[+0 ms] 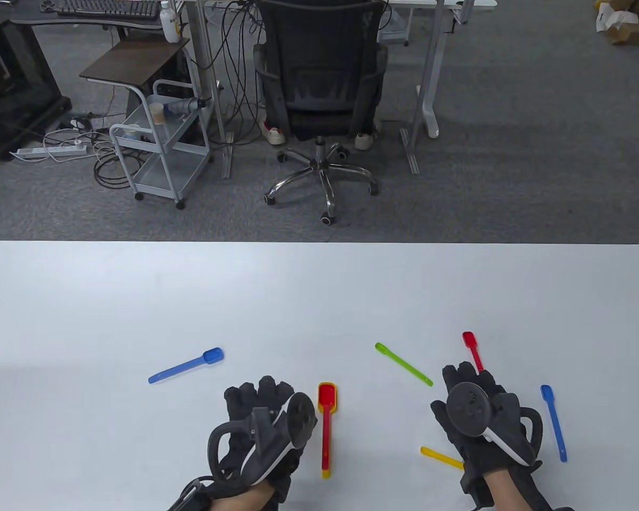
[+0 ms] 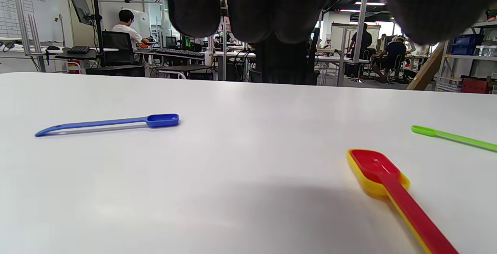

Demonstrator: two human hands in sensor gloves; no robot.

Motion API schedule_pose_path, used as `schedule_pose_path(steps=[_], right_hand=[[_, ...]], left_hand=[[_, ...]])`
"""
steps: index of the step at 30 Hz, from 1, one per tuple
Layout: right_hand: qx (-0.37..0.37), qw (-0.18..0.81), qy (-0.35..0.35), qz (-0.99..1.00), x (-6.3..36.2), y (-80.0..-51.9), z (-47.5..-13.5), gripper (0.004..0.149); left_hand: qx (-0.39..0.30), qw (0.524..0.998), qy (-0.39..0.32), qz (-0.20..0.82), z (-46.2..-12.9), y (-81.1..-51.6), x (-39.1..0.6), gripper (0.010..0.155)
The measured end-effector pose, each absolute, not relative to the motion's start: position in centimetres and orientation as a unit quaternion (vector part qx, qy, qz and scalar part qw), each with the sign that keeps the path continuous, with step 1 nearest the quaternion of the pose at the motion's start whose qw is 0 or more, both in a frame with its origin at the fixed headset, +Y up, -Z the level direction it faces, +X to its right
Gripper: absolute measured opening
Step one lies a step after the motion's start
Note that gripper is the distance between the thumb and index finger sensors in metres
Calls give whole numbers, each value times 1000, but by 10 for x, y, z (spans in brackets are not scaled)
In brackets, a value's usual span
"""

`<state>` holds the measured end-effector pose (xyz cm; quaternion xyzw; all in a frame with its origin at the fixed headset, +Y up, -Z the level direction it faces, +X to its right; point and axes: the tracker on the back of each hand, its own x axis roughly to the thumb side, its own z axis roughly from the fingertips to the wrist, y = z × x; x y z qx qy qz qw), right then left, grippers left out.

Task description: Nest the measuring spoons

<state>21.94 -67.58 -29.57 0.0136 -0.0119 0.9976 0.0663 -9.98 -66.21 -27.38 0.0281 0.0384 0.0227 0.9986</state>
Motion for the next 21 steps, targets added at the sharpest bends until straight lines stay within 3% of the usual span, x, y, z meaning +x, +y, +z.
schedule_pose_path(steps=[21], right_hand=[[11, 72, -7, 997, 222, -676, -297, 69]], left_hand=[[65, 994, 83, 26, -304, -636, -179, 73]])
